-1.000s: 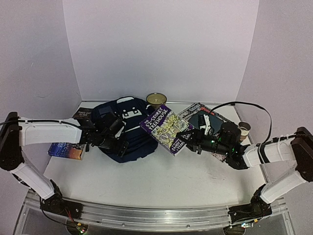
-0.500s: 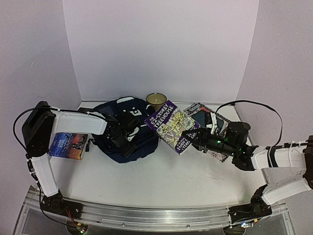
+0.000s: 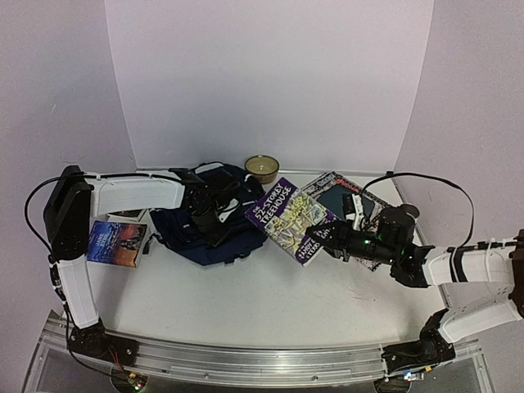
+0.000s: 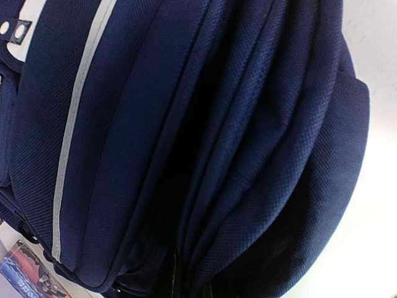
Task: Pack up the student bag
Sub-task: Pick up the largest pocket of the bag from the student bag.
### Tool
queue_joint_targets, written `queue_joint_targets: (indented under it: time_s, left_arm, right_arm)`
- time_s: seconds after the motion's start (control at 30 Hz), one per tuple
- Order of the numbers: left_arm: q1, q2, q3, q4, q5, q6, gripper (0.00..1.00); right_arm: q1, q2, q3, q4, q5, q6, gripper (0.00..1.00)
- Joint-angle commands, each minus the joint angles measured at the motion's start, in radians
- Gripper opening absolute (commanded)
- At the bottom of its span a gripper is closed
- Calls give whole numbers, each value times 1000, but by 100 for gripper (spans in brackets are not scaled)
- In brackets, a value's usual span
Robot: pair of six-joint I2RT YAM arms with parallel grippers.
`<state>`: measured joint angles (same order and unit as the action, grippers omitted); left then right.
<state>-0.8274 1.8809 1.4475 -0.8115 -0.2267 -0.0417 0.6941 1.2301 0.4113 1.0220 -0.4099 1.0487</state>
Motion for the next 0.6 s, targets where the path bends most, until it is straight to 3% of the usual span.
queue_joint_targets:
  time_s: [0.0, 0.17, 0.57]
  left_arm:
    - [-37, -26, 133, -28, 77, -98, 0]
    - [-91, 11, 197, -34, 174, -199, 1]
    - [-156, 133, 116, -12, 38, -245, 34]
  right_arm:
    - [-5, -20, -8, 99, -40, 21, 0]
    - [3, 8, -32, 108, -60, 44, 0]
    - [4, -89, -148, 24, 26, 37, 0]
